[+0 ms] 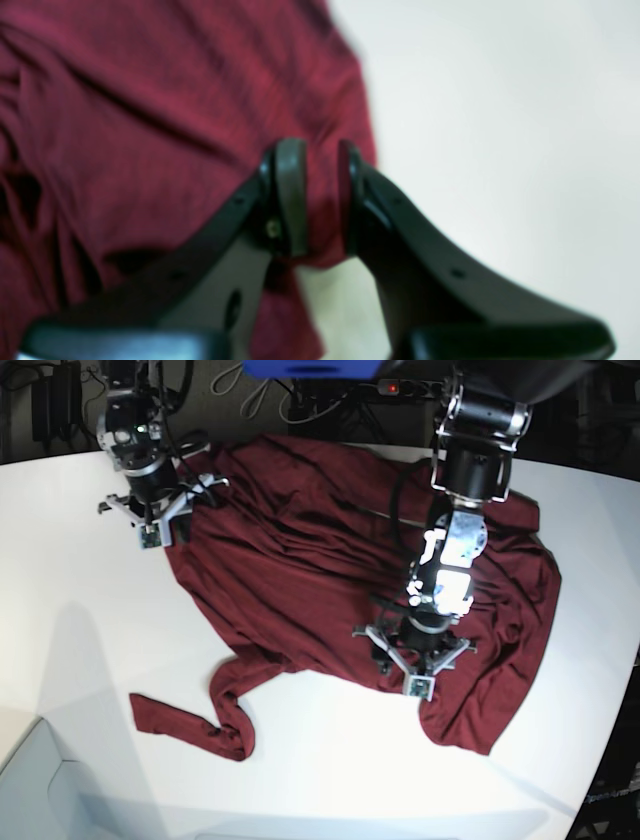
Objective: Layout the t-shirt on the table in an organized manner, then fold the t-shirt properly
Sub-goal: 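Lift and shift the shirt with both grippers to smooth the body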
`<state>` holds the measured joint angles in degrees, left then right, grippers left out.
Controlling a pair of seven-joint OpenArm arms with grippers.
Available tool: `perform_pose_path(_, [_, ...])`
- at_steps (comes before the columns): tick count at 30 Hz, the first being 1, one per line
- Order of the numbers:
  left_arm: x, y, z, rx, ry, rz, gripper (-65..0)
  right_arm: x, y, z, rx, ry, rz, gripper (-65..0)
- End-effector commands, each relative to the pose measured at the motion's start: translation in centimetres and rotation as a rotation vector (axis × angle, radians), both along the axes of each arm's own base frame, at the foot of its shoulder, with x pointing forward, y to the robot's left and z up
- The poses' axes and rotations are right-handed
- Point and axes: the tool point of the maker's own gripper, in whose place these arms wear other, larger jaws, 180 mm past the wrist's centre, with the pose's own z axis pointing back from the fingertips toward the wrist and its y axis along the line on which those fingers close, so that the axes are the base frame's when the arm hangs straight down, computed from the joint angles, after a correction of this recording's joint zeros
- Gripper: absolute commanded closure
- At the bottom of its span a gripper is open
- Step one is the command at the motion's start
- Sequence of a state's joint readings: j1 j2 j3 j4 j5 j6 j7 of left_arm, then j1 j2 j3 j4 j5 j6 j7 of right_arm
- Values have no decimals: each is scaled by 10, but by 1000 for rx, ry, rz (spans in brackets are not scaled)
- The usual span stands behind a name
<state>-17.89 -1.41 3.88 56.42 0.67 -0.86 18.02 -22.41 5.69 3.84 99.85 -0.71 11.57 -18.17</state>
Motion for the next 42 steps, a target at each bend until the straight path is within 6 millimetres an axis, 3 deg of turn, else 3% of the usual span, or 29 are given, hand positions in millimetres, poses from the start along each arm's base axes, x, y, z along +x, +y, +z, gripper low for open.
perform_pose_path(1, [19,6,23,8,-77,13,-312,11,0,18,2,-68,5,-100])
perform_pose_path(5, [13,17,7,25,-33,25,-312,31,-8,35,-11,-124,-9,-100])
perform_pose_path(8, [2,43,1,72,-21,39,-312,53,-7,51,-9,-182,-8,-103])
perform_pose_path(14, [-23,79,9,142,-56,42,-312,107,-4,77,8,-275,-7,-104])
perform_pose_path(20, [-42,91,12,164,-65,42,-312,166,17,68,38,-253,34,-104])
perform_pose_path(27, [-57,106,25,144,-102,100,-312,203,56,47,60,-179,114,-101])
perform_pose_path(30, [-55,103,37,141,-135,94,-312,199,70,31,86,-136,123,-100])
perform_pose_path(35, [-50,104,55,135,-183,103,-312,172,88,2,129,-68,127,-100])
perform_pose_path(39, [-34,95,70,111,-223,106,-312,139,87,-30,130,12,121,-100])
perform_pose_path(42, [-25,95,66,105,-213,111,-312,117,79,-46,124,53,110,-99])
